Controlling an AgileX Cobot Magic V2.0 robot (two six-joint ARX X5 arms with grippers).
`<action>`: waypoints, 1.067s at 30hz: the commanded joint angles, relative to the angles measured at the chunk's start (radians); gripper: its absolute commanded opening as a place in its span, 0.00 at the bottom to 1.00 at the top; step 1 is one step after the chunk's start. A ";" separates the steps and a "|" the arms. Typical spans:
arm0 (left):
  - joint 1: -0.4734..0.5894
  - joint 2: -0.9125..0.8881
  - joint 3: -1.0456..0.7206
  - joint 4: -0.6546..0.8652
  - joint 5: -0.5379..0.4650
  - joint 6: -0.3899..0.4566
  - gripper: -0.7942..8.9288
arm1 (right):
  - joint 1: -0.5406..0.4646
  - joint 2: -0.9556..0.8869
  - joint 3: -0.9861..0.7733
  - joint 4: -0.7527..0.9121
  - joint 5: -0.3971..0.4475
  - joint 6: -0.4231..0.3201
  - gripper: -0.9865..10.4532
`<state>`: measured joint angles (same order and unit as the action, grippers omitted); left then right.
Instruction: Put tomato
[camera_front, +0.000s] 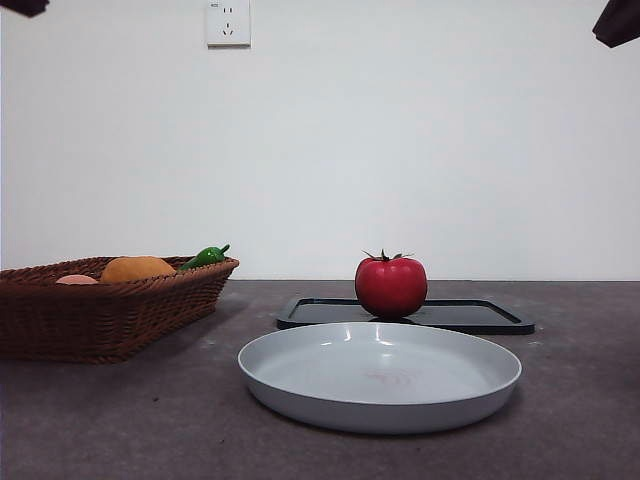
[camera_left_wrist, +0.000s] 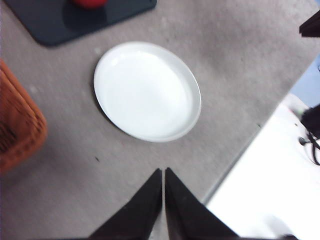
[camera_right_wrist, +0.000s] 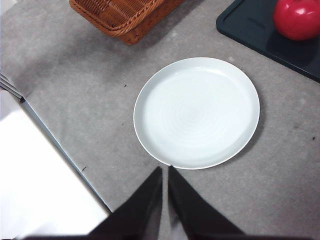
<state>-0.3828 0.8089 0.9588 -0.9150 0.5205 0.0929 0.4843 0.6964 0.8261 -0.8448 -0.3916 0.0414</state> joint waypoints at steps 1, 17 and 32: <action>0.014 -0.036 0.011 0.097 -0.032 0.074 0.09 | 0.007 0.007 0.006 0.010 -0.001 0.006 0.09; 0.356 -0.472 -0.378 0.807 -0.320 0.176 0.09 | 0.007 0.007 0.006 0.011 -0.001 0.006 0.09; 0.410 -0.780 -0.808 0.828 -0.349 0.148 0.09 | 0.007 0.007 0.006 0.013 -0.001 0.006 0.09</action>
<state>0.0246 0.0338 0.1532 -0.0994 0.1764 0.2455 0.4843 0.6964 0.8261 -0.8417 -0.3912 0.0414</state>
